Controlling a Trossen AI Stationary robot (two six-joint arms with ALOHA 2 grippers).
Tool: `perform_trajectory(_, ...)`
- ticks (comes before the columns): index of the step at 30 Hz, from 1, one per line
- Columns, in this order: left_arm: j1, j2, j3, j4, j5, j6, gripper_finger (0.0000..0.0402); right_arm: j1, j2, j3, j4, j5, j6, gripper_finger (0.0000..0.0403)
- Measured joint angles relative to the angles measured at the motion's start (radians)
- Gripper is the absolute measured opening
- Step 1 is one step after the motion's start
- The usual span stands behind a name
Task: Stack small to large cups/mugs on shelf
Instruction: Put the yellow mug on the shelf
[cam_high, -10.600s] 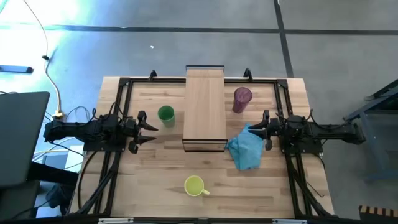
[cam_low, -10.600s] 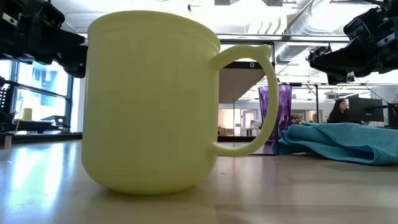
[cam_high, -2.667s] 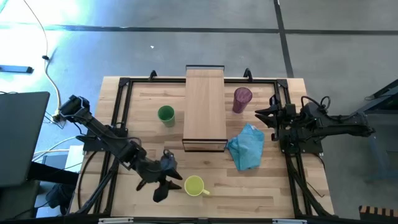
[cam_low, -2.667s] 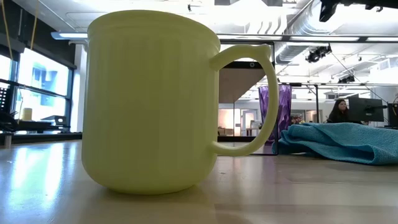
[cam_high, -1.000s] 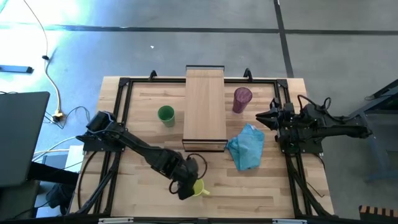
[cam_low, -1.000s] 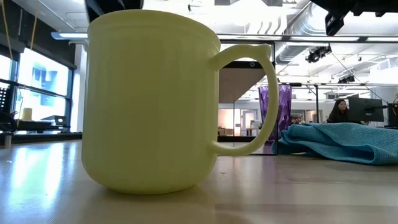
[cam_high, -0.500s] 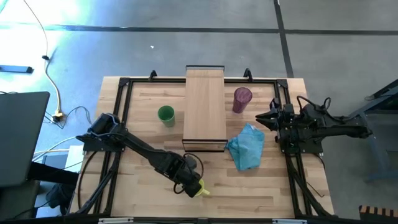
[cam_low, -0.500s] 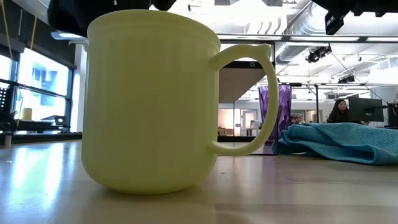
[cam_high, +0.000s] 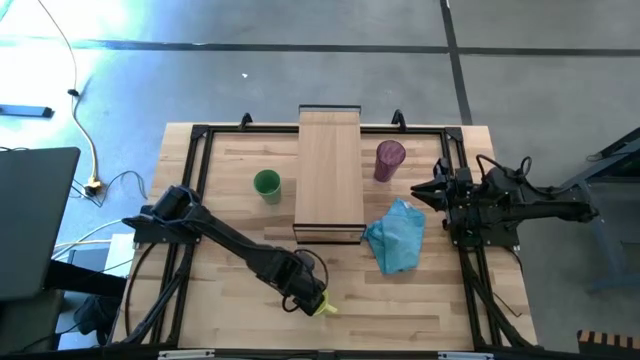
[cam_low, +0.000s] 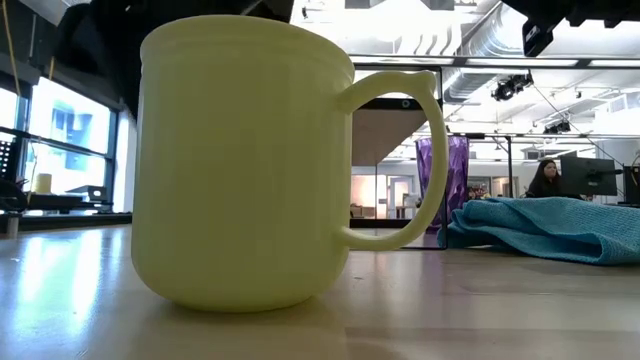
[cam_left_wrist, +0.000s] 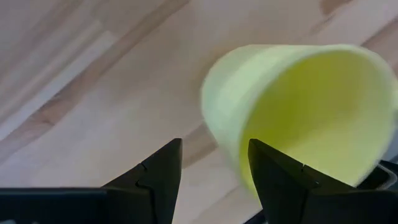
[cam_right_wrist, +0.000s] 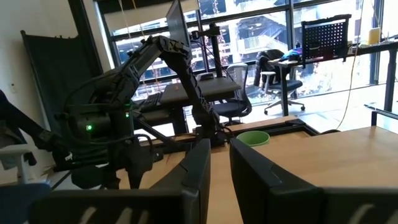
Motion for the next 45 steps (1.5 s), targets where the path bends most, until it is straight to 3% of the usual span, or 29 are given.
perform_trajectory(5, 0.000, 0.011, 0.001, -0.003, -0.005, -0.023, 0.0141, 0.000, 0.000, 0.000, -0.001, 0.000, 0.000, 0.0053)
perform_trajectory(9, 0.000, 0.011, 0.003, -0.001, -0.021, -0.016, 0.0040, 0.000, 0.000, 0.000, -0.005, 0.000, 0.000, 0.0053)
perform_trajectory(11, 0.000, 0.011, 0.003, -0.007, -0.032, -0.004, 0.0014, 0.000, 0.000, 0.000, -0.010, 0.000, 0.000, 0.0053)
perform_trajectory(20, 0.001, -0.009, 0.002, -0.018, 0.003, 0.003, 0.0003, 0.000, 0.000, -0.001, -0.033, 0.000, 0.000, 0.0053)
perform_trajectory(31, 0.023, -0.183, 0.002, -0.024, -0.010, 0.001, 0.0001, 0.000, 0.000, -0.001, -0.088, -0.001, 0.011, 0.0053)
perform_trajectory(39, 0.061, -0.350, 0.011, -0.136, -0.142, -0.032, 0.0001, 0.000, 0.000, -0.001, -0.132, -0.001, 0.034, 0.0053)
perform_trajectory(45, 0.130, -0.372, 0.180, -0.400, -0.249, 0.022, 0.0000, 0.000, 0.001, -0.001, -0.146, -0.001, 0.029, 0.0053)
